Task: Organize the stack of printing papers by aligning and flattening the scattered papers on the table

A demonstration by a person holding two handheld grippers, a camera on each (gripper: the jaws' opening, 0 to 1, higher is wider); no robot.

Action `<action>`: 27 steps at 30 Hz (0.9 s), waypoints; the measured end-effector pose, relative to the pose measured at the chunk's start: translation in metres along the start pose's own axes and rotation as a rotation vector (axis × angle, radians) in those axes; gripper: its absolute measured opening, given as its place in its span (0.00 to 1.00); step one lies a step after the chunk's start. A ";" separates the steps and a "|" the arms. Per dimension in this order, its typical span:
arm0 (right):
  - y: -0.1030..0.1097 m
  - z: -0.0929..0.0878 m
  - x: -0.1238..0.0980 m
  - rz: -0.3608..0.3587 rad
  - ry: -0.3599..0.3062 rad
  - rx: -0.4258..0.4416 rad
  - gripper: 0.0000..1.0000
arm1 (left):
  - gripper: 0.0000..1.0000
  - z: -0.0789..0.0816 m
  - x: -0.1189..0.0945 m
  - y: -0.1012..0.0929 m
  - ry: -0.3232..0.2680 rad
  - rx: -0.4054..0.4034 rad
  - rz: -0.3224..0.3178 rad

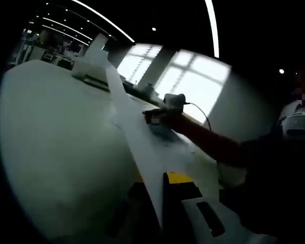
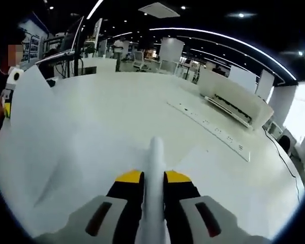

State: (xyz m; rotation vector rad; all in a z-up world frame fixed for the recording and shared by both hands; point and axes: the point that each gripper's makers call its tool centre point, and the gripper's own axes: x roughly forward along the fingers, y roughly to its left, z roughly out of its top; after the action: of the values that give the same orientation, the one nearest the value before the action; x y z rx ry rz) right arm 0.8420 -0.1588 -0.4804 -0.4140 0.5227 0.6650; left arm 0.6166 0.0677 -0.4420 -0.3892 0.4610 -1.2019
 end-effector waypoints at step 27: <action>-0.028 0.042 -0.060 -0.089 -0.151 -0.023 0.06 | 0.05 -0.001 0.004 -0.006 0.000 0.002 -0.002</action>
State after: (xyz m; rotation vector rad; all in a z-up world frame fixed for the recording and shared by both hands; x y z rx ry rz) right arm 0.8338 -0.1852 -0.4066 -0.4026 0.3514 0.6114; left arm 0.6127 0.0623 -0.4406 -0.3880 0.4590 -1.2040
